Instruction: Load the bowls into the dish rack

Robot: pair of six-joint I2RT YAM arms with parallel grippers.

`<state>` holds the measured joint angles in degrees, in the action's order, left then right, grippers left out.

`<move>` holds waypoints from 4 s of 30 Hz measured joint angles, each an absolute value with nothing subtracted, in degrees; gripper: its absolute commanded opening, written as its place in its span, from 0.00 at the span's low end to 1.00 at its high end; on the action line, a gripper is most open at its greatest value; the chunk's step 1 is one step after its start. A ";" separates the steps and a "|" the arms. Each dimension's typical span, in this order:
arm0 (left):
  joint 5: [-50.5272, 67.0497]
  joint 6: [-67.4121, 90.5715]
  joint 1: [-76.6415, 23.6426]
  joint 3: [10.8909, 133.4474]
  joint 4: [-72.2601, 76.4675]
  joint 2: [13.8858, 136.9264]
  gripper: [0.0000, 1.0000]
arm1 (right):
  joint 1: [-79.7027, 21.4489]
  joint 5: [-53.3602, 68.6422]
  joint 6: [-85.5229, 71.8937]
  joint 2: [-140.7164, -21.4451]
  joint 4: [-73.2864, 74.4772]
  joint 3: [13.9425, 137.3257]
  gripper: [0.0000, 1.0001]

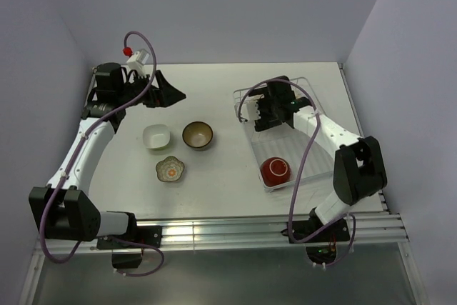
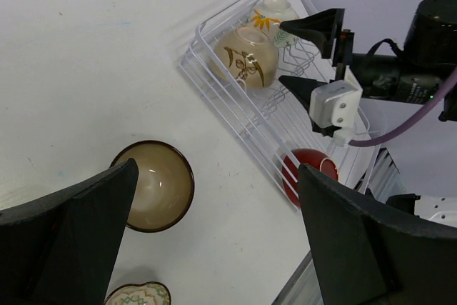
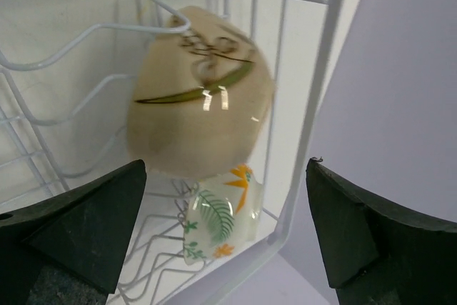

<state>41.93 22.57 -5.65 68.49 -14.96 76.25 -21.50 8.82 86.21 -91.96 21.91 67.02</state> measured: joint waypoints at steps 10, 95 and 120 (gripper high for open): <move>39.97 18.50 -5.63 67.61 -17.23 73.95 1.00 | -21.61 10.48 85.38 -82.91 24.25 65.93 1.00; 29.67 11.55 -22.00 77.47 -15.49 79.53 0.00 | -10.28 53.80 -27.40 -71.61 14.35 66.43 0.95; 30.79 22.81 -22.87 77.45 -12.93 83.22 0.00 | -21.43 45.47 -43.90 -78.78 6.55 70.94 1.00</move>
